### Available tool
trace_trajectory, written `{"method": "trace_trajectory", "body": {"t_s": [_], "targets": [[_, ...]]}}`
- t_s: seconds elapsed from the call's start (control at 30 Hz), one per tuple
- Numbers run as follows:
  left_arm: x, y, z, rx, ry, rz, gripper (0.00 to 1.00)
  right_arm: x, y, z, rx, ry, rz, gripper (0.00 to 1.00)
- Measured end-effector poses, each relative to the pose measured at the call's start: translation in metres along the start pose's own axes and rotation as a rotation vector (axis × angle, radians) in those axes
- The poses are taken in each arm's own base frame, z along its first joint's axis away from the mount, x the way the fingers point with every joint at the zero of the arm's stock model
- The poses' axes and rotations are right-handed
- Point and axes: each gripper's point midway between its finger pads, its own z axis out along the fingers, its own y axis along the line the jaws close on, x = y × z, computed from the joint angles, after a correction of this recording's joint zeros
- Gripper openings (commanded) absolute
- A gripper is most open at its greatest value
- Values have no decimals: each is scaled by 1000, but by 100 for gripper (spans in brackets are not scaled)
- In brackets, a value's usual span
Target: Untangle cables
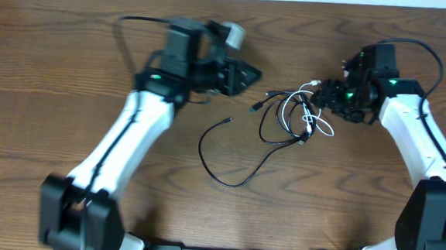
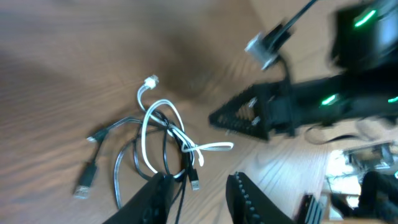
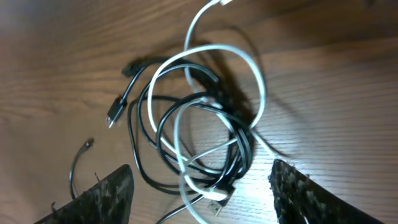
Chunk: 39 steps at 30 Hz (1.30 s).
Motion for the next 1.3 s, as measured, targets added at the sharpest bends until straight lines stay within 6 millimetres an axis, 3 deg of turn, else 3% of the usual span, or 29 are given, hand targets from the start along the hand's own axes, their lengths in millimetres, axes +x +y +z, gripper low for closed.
{"method": "trace_trajectory", "body": {"t_s": [0.3, 0.57, 0.8, 0.83, 0.9, 0.93, 1.1, 1.23, 1.3], "targets": [[56, 20, 108, -22, 125, 87, 44, 2, -19, -8, -7, 30, 43, 66], [98, 56, 162, -83, 177, 99, 44, 7, -19, -8, -10, 51, 21, 66], [119, 65, 180, -118, 205, 109, 44, 14, -21, -8, -2, 80, 10, 66], [120, 64, 181, -122, 206, 114, 38, 16, -21, -8, 0, 85, 8, 66], [122, 63, 183, -138, 206, 119, 13, 17, -22, -9, 1, 91, 1, 66], [124, 63, 184, -149, 209, 124, 8, 17, -22, -9, 1, 92, -2, 66], [130, 66, 185, -178, 223, 129, 8, 19, -22, -9, 3, 97, -5, 64], [127, 71, 158, -230, 266, 64, 7, 19, -22, -9, 2, 97, -11, 61], [111, 63, 136, -247, 250, 33, 7, 19, -21, -9, -3, 99, -17, 61]]}}
